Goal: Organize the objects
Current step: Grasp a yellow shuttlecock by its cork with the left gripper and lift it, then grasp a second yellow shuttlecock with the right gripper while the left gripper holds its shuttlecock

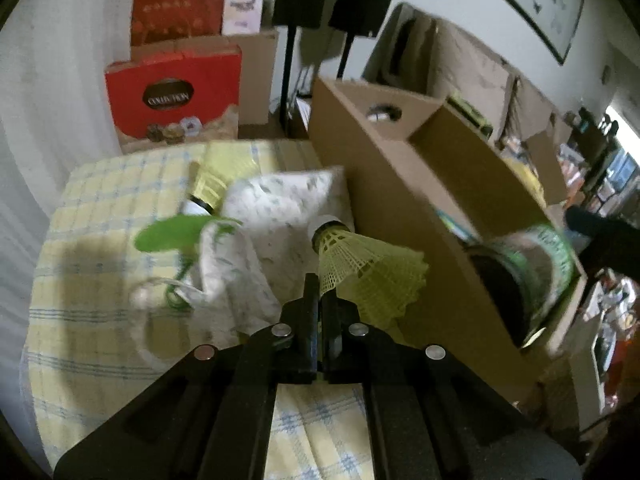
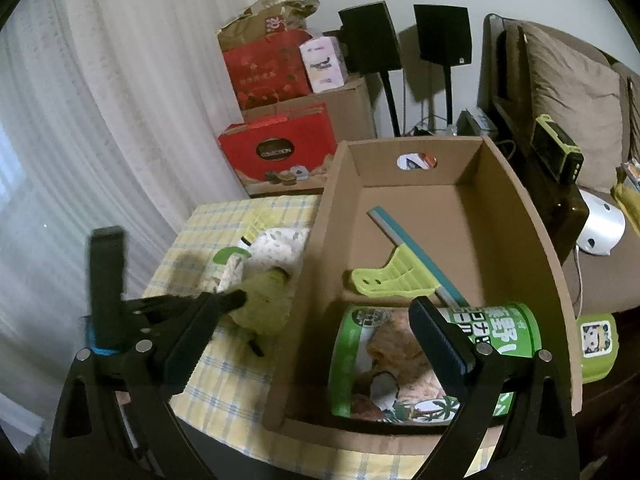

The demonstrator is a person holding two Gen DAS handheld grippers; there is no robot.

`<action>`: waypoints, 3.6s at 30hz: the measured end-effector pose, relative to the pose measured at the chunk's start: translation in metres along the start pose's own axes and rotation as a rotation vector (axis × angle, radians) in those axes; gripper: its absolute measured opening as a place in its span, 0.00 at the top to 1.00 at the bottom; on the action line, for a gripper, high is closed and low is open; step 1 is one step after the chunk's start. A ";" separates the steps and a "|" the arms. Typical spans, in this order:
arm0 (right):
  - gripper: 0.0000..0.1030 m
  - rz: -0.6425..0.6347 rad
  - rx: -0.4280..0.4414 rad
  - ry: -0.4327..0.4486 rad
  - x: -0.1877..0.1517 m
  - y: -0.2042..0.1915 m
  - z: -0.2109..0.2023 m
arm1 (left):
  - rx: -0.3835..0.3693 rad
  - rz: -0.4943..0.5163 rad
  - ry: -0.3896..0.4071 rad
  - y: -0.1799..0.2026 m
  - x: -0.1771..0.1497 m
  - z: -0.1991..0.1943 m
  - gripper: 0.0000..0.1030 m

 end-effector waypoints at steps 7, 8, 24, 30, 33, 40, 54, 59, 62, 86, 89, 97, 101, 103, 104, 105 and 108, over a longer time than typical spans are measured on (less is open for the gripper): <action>0.08 -0.018 0.013 -0.015 0.014 -0.014 0.011 | 0.045 -0.017 0.076 -0.026 0.015 -0.046 0.99; 0.08 -0.019 0.017 -0.017 0.016 -0.016 0.012 | 0.056 -0.024 0.080 -0.032 0.016 -0.052 0.99; 0.26 0.001 0.084 -0.102 0.055 -0.068 0.085 | 0.159 -0.146 0.115 -0.101 0.004 -0.082 0.99; 0.38 0.038 0.104 -0.174 0.060 -0.087 0.134 | 0.174 -0.170 0.124 -0.120 -0.002 -0.083 0.99; 0.41 0.055 0.100 -0.201 0.060 -0.091 0.157 | 0.175 -0.185 0.124 -0.129 -0.004 -0.082 0.99; 0.45 0.149 0.097 -0.272 0.057 -0.088 0.207 | 0.175 -0.199 0.118 -0.143 -0.004 -0.074 0.99; 0.49 0.156 -0.054 -0.394 0.047 -0.068 0.274 | 0.153 -0.223 0.125 -0.156 -0.005 -0.069 0.99; 0.50 0.138 -0.074 -0.391 0.044 -0.066 0.286 | 0.144 -0.222 0.119 -0.152 -0.005 -0.066 0.99; 0.53 0.093 -0.087 -0.388 0.043 -0.070 0.288 | 0.147 -0.219 0.112 -0.150 -0.005 -0.065 0.99; 0.60 -0.084 -0.051 -0.082 0.063 -0.092 0.196 | 0.200 -0.243 0.135 -0.145 0.020 -0.072 0.99; 0.60 -0.095 -0.059 -0.045 0.064 -0.091 0.176 | 0.204 -0.228 0.144 -0.136 0.028 -0.075 0.99; 0.60 -0.130 -0.097 0.032 0.062 -0.079 0.126 | 0.204 -0.187 0.158 -0.106 0.044 -0.072 0.99; 0.60 -0.136 -0.121 0.062 0.062 -0.066 0.104 | 0.197 -0.168 0.160 -0.086 0.051 -0.069 0.99; 0.60 -0.133 -0.132 0.078 0.064 -0.058 0.093 | 0.192 -0.158 0.160 -0.075 0.055 -0.066 0.99; 0.60 -0.132 -0.138 0.084 0.065 -0.053 0.088 | 0.189 -0.154 0.160 -0.069 0.057 -0.065 0.99; 0.60 -0.131 -0.149 0.094 0.066 -0.048 0.082 | 0.187 -0.150 0.160 -0.063 0.058 -0.064 0.99; 0.60 -0.121 -0.171 0.114 0.068 -0.032 0.068 | 0.177 -0.139 0.161 -0.045 0.061 -0.060 0.99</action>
Point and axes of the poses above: each gripper's, at about its wrist camera, not at the fingertips, and z roughly the way its jaws point, y to its right, x to its top, the point moved 8 cm from there along z, roughly the way its jaws point, and after that the axes turned 1 degree about x, right-handed, at the moved point
